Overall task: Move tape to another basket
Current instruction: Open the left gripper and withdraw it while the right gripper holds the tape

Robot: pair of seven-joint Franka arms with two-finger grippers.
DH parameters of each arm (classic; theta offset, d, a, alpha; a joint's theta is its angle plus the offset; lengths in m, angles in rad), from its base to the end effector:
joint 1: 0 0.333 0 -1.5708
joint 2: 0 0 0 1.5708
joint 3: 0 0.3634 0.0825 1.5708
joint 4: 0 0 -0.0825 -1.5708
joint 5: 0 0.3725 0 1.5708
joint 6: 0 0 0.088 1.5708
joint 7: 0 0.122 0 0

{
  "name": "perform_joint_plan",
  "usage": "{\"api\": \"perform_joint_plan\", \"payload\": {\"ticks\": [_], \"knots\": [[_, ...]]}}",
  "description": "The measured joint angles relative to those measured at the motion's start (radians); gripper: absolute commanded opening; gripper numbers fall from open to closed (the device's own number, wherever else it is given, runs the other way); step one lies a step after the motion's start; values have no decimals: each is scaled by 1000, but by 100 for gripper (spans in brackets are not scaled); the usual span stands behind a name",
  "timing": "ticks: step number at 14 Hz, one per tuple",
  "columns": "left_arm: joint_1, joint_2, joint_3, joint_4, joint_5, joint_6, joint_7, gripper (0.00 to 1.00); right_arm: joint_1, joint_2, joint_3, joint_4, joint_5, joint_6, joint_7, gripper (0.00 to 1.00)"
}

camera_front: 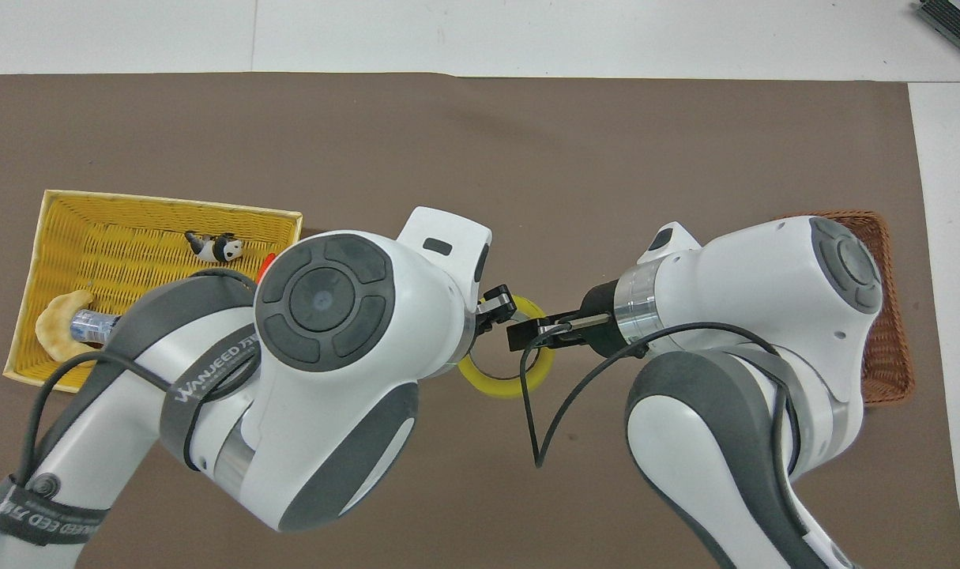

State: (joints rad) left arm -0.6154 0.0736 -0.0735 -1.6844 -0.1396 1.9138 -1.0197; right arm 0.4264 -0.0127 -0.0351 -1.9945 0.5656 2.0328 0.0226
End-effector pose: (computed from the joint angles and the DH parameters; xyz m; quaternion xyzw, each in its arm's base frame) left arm 0.4538 -0.3870 0.5952 0.9777 0.1820 -0.0018 0.1045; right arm 0.4949 0.2447 0.5169 -0.9653 -0.0600 0.0281 0.2527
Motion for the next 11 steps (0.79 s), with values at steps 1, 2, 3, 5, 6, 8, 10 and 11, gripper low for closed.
{"api": "perform_joint_plan", "payload": {"ticks": [1, 2, 3, 5, 6, 8, 10, 11], "knots": [[9, -16, 4, 0, -10, 0, 0, 100, 0, 1, 0, 0, 0, 0, 0, 0], [19, -32, 8, 0, -23, 0, 7, 100, 0, 1, 0, 0, 0, 0, 0, 0], [33, -46, 8, 0, -31, -1, 24, 100, 0, 1, 0, 0, 0, 0, 0, 0], [59, -67, 10, 0, -37, -21, 63, 100, 0, 1, 0, 0, 0, 0, 0, 0], [75, -75, 11, 0, -37, -42, 83, 100, -1, 1, -1, 0, 0, 0, 0, 0], [128, -88, 12, 0, -37, -94, 155, 100, -10, 0, -4, 0, -2, 0, -2, 0], [206, -94, 15, 0, -38, -154, 271, 100, -51, -2, -7, 13, -20, -35, -19, 0], [246, -95, 17, 0, -38, -171, 331, 100, -89, -6, -9, 30, -41, -80, -32, 0]]}}
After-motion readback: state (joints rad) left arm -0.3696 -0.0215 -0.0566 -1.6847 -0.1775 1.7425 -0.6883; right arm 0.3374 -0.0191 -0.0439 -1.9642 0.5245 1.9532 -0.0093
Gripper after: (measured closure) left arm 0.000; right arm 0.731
